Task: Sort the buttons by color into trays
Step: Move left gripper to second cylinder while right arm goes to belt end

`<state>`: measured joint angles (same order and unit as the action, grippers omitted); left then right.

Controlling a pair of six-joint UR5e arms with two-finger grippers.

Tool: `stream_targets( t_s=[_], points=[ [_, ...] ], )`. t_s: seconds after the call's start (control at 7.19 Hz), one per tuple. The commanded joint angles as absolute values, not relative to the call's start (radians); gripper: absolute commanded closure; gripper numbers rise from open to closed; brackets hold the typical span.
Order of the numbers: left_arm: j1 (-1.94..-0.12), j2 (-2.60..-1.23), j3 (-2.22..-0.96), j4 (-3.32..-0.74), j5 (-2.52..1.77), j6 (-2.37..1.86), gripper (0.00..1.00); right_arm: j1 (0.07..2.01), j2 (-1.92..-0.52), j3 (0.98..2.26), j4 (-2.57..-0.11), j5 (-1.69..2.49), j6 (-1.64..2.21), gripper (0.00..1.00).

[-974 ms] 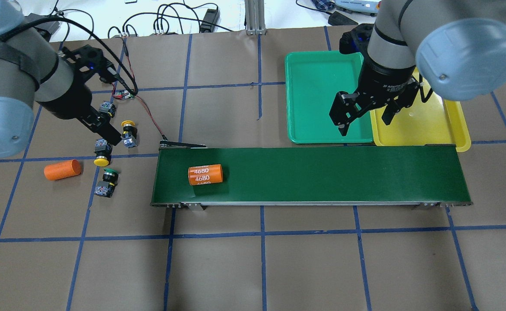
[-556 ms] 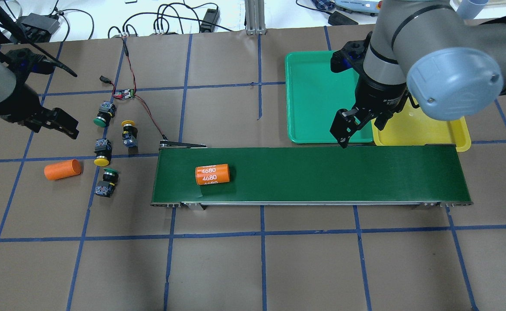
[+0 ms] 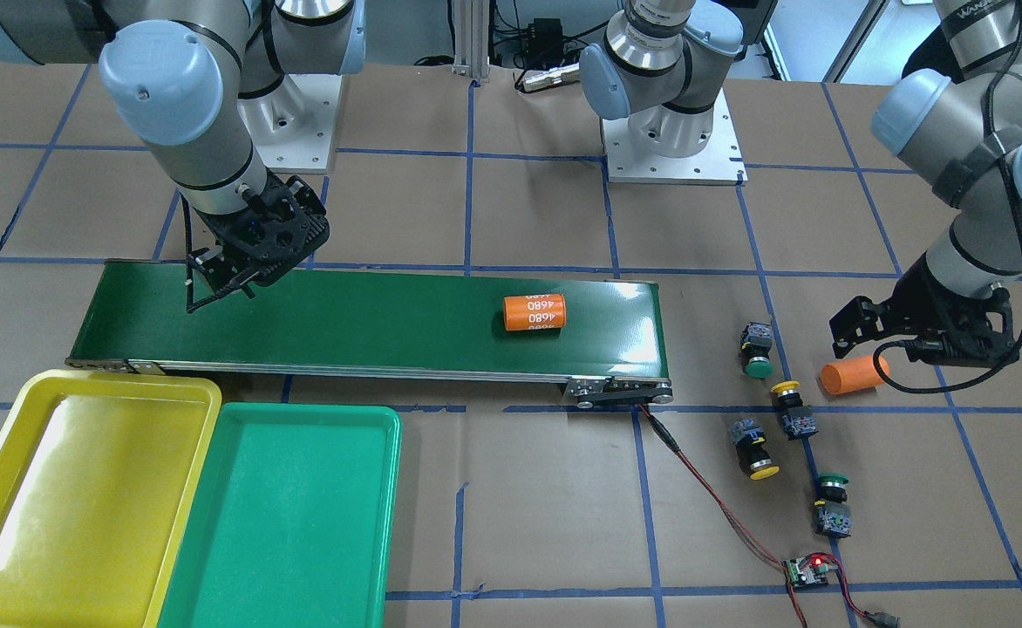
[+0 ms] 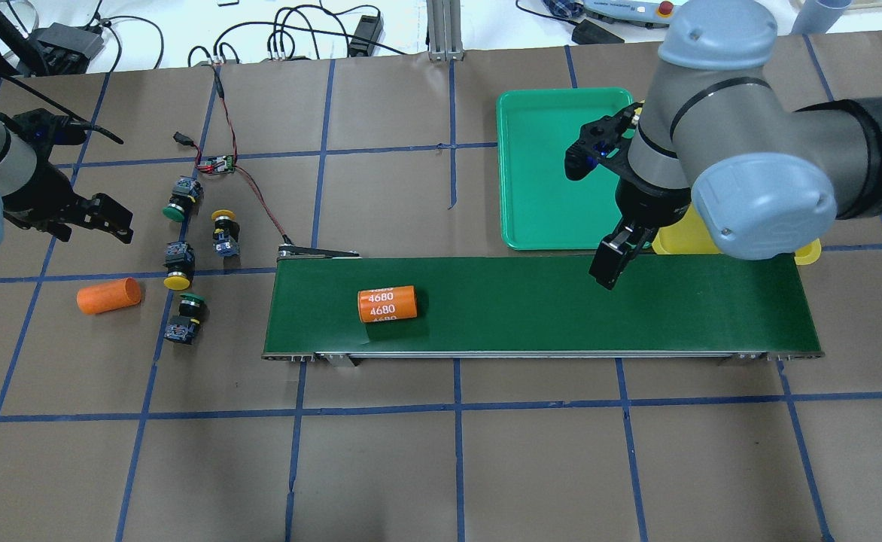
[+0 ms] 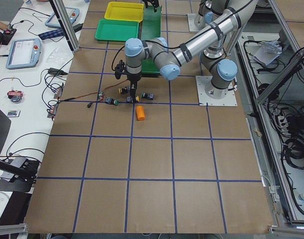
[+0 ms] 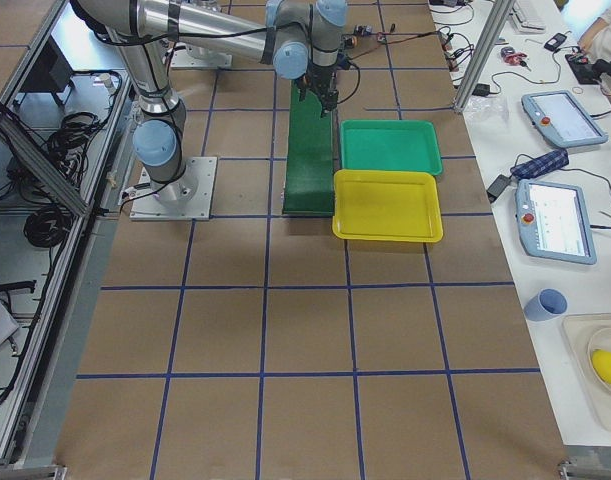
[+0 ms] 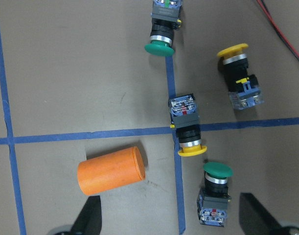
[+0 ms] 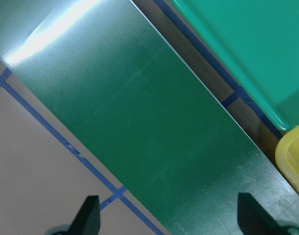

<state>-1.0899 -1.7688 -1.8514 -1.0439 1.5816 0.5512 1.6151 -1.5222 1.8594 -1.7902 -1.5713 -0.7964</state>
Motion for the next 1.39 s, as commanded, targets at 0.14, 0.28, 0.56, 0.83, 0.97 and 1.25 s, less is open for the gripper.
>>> stream_targets(
  t_s=[0.14, 0.28, 0.56, 0.83, 0.97, 1.25],
  points=[
    [-1.007, -1.894, -1.841, -1.019, 1.586, 0.623, 0.00, 1.557, -1.525, 1.966, -1.917, -1.574, -1.050, 0.00],
    [-0.999, -1.922, -1.839, -1.017, 1.585, 0.618, 0.00, 1.531, -1.543, 1.995, -1.958, -1.574, -1.160, 0.00],
    [-0.999, -1.947, -1.836, -1.017, 1.586, 0.614, 0.00, 1.496, -1.562, 2.072, -2.102, -1.574, -1.408, 0.00],
    [-0.997, -1.957, -1.832, -1.009, 1.615, 0.606, 0.00, 1.418, -1.562, 2.140, -2.199, -1.559, -1.611, 0.00],
    [-0.996, -1.962, -1.825, -1.006, 1.647, 0.566, 0.00, 1.410, -1.563, 2.141, -2.200, -1.560, -1.643, 0.00],
    [-0.997, -1.963, -1.828, -1.011, 1.643, 0.546, 0.00, 1.404, -1.563, 2.143, -2.198, -1.560, -1.655, 0.00]
  ],
)
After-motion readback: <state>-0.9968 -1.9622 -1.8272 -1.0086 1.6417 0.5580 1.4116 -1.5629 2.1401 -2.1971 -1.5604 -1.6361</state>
